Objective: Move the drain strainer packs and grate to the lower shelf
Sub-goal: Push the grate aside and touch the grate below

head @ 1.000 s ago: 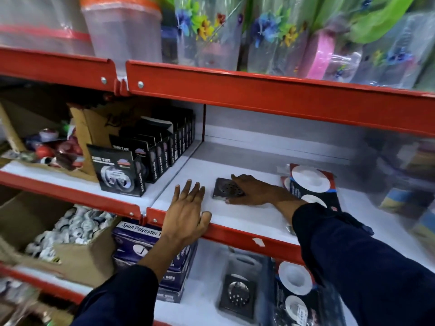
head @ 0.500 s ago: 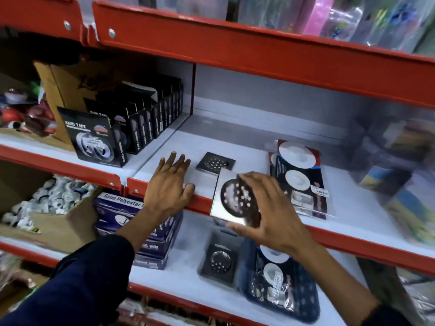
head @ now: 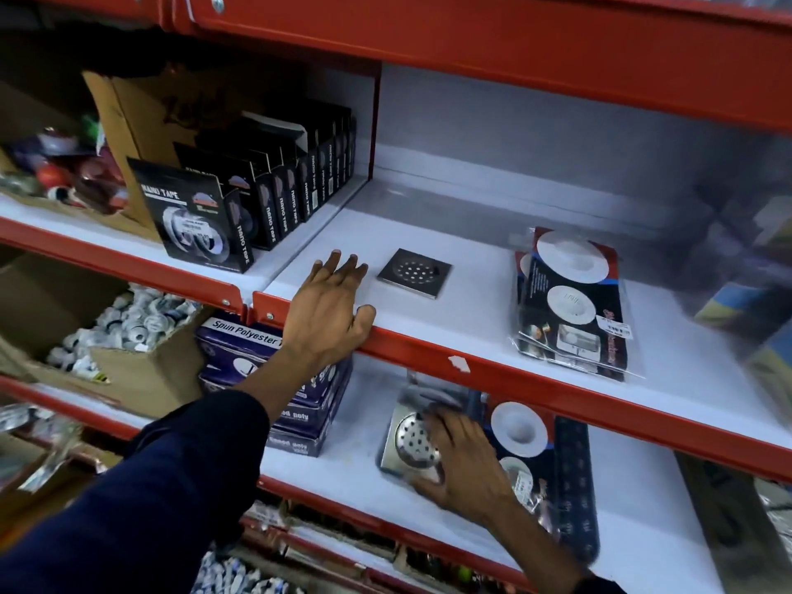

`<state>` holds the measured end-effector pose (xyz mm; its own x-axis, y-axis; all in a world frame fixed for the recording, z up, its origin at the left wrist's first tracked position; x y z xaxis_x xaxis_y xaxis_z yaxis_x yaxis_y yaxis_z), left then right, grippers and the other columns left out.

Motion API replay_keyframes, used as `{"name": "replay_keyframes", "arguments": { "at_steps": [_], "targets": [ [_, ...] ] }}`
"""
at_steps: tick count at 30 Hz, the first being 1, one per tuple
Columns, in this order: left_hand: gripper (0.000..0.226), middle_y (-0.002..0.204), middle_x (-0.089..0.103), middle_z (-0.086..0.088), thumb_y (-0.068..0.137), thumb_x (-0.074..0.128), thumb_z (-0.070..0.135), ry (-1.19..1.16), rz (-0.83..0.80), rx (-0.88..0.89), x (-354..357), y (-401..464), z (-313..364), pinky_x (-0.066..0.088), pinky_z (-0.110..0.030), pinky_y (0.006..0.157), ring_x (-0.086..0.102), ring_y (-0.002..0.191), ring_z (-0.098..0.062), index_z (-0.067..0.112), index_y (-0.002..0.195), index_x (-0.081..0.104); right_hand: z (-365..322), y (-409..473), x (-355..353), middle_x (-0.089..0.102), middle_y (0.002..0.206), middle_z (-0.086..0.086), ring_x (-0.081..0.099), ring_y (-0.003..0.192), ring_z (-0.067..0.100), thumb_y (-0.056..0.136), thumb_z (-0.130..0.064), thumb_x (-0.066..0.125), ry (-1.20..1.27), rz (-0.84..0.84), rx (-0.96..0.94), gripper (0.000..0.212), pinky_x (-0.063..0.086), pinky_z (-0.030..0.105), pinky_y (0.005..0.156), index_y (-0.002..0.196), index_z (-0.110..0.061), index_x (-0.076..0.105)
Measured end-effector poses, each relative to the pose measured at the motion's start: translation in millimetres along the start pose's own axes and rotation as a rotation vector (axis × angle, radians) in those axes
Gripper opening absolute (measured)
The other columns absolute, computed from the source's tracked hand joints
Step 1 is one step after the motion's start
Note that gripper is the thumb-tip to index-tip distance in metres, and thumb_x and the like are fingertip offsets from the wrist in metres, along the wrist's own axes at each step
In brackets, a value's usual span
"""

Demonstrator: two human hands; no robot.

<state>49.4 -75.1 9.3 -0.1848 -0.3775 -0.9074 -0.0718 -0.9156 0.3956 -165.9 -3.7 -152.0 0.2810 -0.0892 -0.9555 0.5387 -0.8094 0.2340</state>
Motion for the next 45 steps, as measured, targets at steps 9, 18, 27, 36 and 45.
{"name": "replay_keyframes", "arguments": {
  "at_steps": [9, 18, 27, 36, 45],
  "targets": [
    [0.076, 0.152, 0.045, -0.013, 0.082, 0.021, 0.045, -0.003, -0.024, -0.035, 5, 2, -3, 0.029, -0.038, 0.121, 0.028, 0.148, -0.023, 0.01, 0.146, 0.041, 29, 36, 83, 0.049, 0.138, 0.008, 0.045, 0.131, 0.03, 0.077, -0.053, 0.068, -0.011, -0.438, 0.348, 0.069, 0.039, 0.035, 0.109, 0.134, -0.019, 0.051],
    [0.073, 0.147, 0.051, -0.013, 0.082, 0.026, 0.043, -0.004, 0.025, -0.019, 1, 2, -3, 0.029, -0.031, 0.115, 0.037, 0.144, -0.023, 0.008, 0.141, 0.049, 15, 38, 49, 0.04, 0.155, 0.004, 0.045, 0.138, 0.024, 0.083, -0.057, 0.057, -0.006, -0.278, 0.153, 0.085, 0.042, 0.033, 0.108, 0.155, -0.022, 0.027],
    [0.071, 0.149, 0.048, -0.014, 0.085, 0.026, 0.045, -0.001, 0.008, -0.01, 6, 2, -4, 0.038, -0.04, 0.113, 0.034, 0.145, -0.025, 0.01, 0.144, 0.044, -74, 45, -152, 0.072, 0.093, 0.002, 0.06, 0.08, 0.019, 0.085, -0.018, 0.066, -0.097, 0.655, -0.512, 0.018, 0.046, 0.029, 0.066, 0.103, -0.017, 0.066],
    [0.076, 0.155, 0.039, -0.011, 0.085, 0.02, 0.048, 0.017, -0.047, -0.027, 10, 2, -4, 0.028, -0.037, 0.121, 0.027, 0.149, -0.021, 0.01, 0.149, 0.036, 12, 190, -139, 0.03, 0.161, 0.007, 0.025, 0.149, 0.031, 0.088, -0.064, 0.056, 0.033, -0.086, 0.216, 0.088, 0.028, 0.046, 0.12, 0.156, -0.017, 0.027],
    [0.076, 0.154, 0.042, -0.008, 0.083, 0.022, 0.048, 0.019, -0.022, -0.037, 11, 4, -8, 0.018, -0.027, 0.118, 0.028, 0.148, -0.018, 0.012, 0.148, 0.039, 23, 207, -131, 0.036, 0.154, 0.016, 0.032, 0.14, 0.034, 0.086, -0.073, 0.049, -0.071, -0.161, 0.158, 0.1, 0.034, 0.043, 0.112, 0.158, -0.011, 0.017]
  ]
}}
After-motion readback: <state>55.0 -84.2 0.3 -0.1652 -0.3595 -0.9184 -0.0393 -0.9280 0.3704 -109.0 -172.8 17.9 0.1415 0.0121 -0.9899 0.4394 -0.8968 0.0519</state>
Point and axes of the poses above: each hand's wrist, its own y-axis towards the middle knuckle, its own x-axis out of the palm, z = x × y, the point moved 9 cm from there along y, towards the middle knuckle
